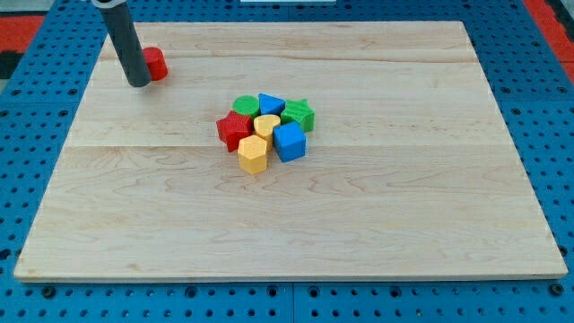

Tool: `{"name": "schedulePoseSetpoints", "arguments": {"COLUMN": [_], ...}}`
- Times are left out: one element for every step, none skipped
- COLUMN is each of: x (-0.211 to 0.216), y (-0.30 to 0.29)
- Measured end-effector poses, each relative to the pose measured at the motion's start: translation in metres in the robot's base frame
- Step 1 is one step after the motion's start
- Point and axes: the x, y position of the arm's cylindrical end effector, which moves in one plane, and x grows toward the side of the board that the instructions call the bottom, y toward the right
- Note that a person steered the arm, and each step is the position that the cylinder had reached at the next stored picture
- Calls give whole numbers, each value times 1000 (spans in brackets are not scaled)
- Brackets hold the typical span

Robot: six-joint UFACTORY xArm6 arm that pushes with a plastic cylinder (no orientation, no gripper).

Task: Push the red circle slightly up

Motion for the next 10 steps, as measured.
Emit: {"name": "schedulePoseSetpoints", "arguments": {"x": [7, 9, 22, 44, 47, 53, 58, 58, 57, 54], "y": [0, -3, -5, -16, -37, -71, -92, -93, -93, -91]}}
